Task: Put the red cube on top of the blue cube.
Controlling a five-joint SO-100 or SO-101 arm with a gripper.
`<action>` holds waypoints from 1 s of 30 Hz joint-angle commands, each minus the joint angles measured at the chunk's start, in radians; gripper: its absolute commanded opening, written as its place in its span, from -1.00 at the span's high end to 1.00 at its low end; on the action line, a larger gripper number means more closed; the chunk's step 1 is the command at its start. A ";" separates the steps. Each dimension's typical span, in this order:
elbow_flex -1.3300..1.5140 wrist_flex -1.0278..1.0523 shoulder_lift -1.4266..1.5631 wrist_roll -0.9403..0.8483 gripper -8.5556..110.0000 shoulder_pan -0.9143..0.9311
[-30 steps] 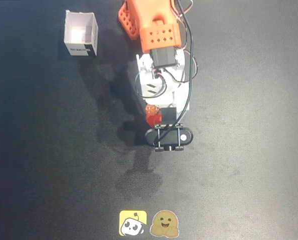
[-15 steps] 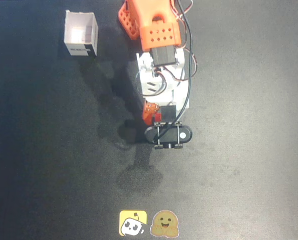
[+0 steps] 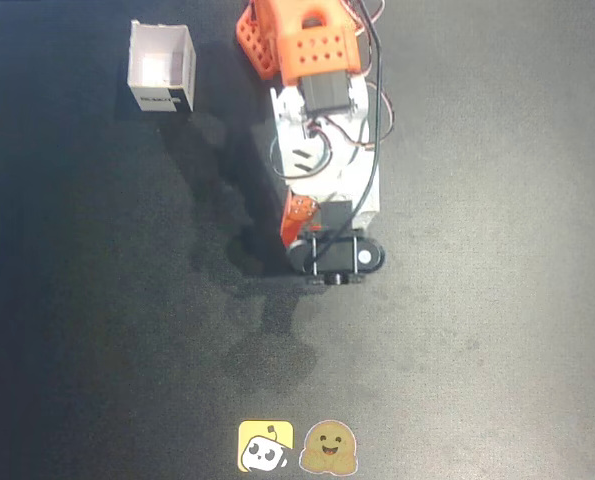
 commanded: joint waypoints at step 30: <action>0.110 0.503 0.936 -0.255 0.85 0.132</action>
